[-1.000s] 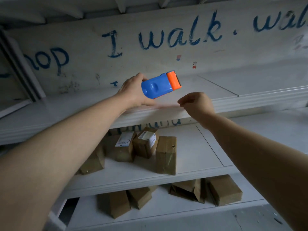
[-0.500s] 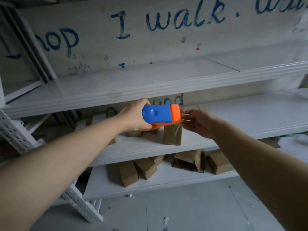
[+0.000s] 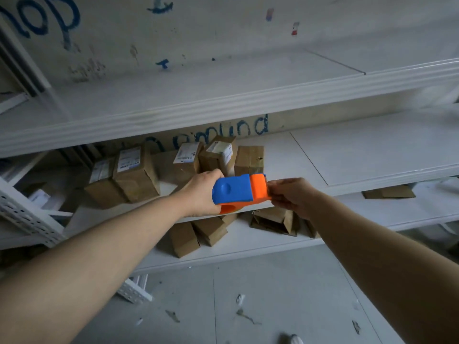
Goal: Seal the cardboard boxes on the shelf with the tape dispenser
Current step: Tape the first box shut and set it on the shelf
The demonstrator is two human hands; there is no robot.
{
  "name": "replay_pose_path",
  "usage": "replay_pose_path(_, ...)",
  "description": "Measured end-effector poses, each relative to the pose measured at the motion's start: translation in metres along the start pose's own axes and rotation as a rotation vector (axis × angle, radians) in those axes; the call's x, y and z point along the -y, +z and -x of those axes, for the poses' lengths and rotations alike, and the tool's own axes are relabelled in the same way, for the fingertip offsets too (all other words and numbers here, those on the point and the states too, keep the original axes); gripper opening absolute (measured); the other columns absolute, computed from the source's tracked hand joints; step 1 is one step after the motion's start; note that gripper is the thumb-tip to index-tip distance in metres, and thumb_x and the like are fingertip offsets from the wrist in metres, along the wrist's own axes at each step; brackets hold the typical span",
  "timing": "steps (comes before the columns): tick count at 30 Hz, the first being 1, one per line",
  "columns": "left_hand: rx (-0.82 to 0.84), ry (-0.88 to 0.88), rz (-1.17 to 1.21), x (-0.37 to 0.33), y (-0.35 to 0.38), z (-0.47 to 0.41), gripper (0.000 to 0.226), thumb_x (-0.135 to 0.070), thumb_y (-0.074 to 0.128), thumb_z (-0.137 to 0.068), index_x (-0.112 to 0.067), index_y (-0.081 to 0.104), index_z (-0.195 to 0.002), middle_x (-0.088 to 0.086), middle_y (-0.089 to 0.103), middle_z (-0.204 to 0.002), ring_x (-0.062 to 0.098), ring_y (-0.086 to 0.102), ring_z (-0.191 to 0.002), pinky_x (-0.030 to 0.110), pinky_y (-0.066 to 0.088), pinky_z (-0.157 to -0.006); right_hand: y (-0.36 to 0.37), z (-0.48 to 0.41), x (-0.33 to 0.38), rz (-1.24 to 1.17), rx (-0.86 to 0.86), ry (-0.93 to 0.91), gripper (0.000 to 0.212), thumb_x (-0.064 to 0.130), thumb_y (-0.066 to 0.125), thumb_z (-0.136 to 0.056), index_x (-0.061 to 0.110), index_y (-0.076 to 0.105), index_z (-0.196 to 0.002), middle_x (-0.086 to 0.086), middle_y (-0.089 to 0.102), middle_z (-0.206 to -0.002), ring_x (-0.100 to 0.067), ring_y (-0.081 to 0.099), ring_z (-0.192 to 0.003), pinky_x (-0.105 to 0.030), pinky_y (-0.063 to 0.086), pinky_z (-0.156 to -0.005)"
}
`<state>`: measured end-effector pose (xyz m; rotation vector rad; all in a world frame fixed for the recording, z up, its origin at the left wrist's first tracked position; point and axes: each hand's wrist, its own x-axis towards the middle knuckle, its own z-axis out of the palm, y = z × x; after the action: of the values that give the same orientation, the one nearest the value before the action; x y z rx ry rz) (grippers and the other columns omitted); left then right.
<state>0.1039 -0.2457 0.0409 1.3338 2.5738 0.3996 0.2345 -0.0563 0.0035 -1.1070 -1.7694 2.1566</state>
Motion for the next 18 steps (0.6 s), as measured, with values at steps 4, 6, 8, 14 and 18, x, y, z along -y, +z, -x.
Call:
replay_pose_path(4, -0.037, -0.037, -0.007, 0.007, -0.007, -0.013, 0.046, -0.021, 0.077, -0.067, -0.019, 0.047, -0.102, -0.001, 0.056, -0.095, 0.017, 0.056, -0.085, 0.032, 0.045, -0.070, 0.009, -0.019, 0.009, -0.007, -0.080, -0.052, 0.003, 0.008, 0.065, -0.090, 0.006, 0.064, -0.088, -0.009, 0.063, -0.071, -0.013, 0.061, -0.060, -0.016, 0.053, -0.048)
replay_pose_path(6, -0.063, -0.072, 0.015, 0.014, -0.014, -0.019, 0.045, -0.014, 0.076, -0.067, -0.018, 0.048, -0.101, 0.001, 0.057, -0.093, 0.019, 0.057, -0.084, 0.034, 0.046, -0.069, 0.004, -0.030, 0.019, -0.013, -0.131, -0.072, 0.004, 0.006, 0.065, -0.089, 0.005, 0.066, -0.086, -0.010, 0.064, -0.072, -0.012, 0.060, -0.058, -0.018, 0.053, -0.050)
replay_pose_path(8, -0.095, -0.118, 0.015, 0.025, -0.020, -0.024, 0.046, -0.010, 0.076, -0.066, -0.019, 0.048, -0.102, 0.000, 0.057, -0.092, 0.019, 0.056, -0.084, 0.032, 0.045, -0.067, -0.006, -0.038, 0.029, 0.008, -0.165, -0.078, 0.003, 0.003, 0.065, -0.087, 0.002, 0.068, -0.086, -0.012, 0.065, -0.075, -0.015, 0.062, -0.062, -0.022, 0.057, -0.061)
replay_pose_path(14, -0.175, -0.220, 0.049, 0.048, -0.031, -0.042, 0.048, -0.002, 0.075, -0.065, -0.019, 0.049, -0.103, 0.001, 0.057, -0.095, 0.020, 0.057, -0.086, 0.033, 0.048, -0.071, -0.005, -0.058, 0.044, -0.018, -0.106, -0.091, 0.003, 0.000, 0.065, -0.086, 0.001, 0.067, -0.085, -0.012, 0.065, -0.076, -0.018, 0.064, -0.069, -0.030, 0.060, -0.073)
replay_pose_path(18, -0.174, -0.213, 0.060, 0.049, -0.032, -0.063, 0.045, 0.000, 0.071, -0.066, -0.021, 0.048, -0.098, 0.001, 0.057, -0.090, 0.020, 0.057, -0.082, 0.029, 0.041, -0.065, -0.011, -0.080, 0.055, -0.012, -0.135, -0.085, 0.009, -0.003, 0.062, -0.086, 0.003, 0.066, -0.079, -0.011, 0.061, -0.071, -0.016, 0.060, -0.062, -0.029, 0.059, -0.072)
